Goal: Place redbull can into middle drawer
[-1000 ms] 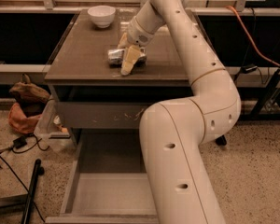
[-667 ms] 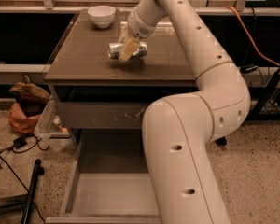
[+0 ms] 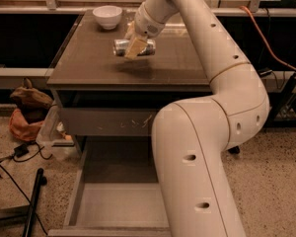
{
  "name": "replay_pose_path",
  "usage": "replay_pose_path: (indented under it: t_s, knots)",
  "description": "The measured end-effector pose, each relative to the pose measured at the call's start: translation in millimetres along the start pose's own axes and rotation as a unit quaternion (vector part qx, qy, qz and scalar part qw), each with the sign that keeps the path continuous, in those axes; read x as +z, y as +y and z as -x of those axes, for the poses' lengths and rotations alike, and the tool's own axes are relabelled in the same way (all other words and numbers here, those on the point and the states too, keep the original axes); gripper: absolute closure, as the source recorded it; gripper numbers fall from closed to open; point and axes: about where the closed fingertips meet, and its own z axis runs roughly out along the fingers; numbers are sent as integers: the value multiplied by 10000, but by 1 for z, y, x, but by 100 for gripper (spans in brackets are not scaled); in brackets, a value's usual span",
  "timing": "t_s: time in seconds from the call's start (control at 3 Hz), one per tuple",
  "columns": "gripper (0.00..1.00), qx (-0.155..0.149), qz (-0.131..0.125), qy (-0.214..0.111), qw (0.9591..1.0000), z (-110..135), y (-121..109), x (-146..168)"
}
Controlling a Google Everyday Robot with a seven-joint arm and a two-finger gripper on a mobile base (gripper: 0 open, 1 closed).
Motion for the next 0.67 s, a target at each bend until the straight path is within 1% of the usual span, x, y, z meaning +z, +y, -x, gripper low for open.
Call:
replay_pose_path:
  t_s: [0.33, 0.67]
  knots:
    - [100, 144, 126, 34, 9998, -3, 9, -1]
    - [100, 670, -184, 43, 9976, -9, 17, -46]
